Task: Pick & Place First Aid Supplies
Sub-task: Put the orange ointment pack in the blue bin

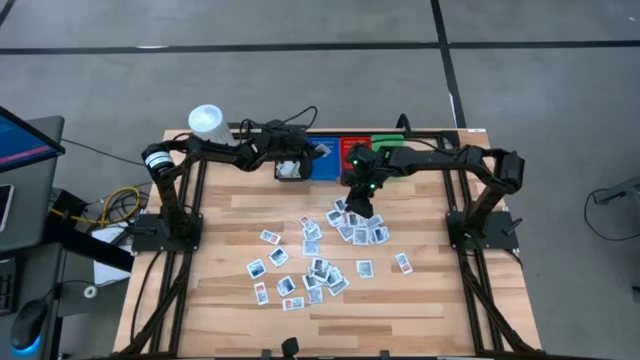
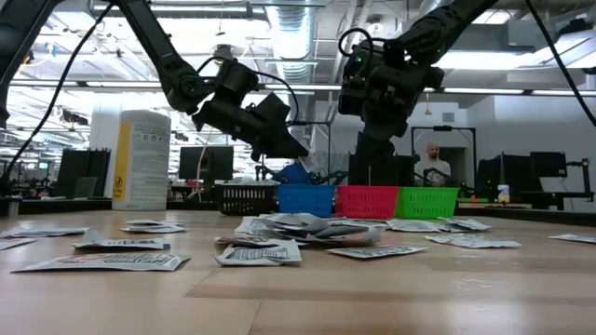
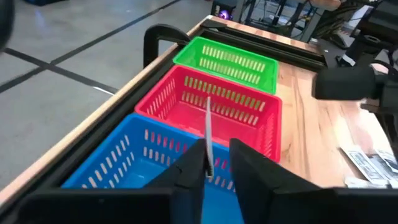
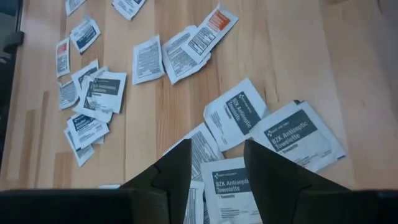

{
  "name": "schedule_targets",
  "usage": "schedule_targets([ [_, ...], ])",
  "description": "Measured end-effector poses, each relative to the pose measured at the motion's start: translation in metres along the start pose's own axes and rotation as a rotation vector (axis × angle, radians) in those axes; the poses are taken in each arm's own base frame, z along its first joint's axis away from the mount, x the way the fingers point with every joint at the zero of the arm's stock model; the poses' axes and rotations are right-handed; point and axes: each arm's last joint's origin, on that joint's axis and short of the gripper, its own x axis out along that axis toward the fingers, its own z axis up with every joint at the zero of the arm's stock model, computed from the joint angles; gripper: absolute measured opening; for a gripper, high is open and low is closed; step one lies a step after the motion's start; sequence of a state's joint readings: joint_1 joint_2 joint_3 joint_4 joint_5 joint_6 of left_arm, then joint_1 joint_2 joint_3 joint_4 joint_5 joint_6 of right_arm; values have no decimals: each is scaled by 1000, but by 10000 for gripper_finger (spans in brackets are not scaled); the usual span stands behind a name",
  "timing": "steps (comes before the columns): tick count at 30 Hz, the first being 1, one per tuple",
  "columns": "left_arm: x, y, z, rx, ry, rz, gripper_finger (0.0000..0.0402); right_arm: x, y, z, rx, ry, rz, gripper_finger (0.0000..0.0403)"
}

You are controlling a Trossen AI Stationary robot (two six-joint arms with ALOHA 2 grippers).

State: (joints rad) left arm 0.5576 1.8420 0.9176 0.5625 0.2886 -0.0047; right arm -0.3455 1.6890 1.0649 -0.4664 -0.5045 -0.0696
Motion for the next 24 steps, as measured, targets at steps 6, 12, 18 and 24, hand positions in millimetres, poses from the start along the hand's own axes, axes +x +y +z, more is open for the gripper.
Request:
schedule_targets([
  [6,0,0,-2,-13,24,3,129,-1,-1,0,12,0,14,146],
  [12,0,0,-3,-65,27,4,167,-1,0,-1,33,4,39,142],
  [18,3,-12,-4,82,41,-59,195,1,3,-1,47,9,48,143],
  [24,7,-32,-8,398,69,-49,198,1,3,-1,62,9,48,146],
])
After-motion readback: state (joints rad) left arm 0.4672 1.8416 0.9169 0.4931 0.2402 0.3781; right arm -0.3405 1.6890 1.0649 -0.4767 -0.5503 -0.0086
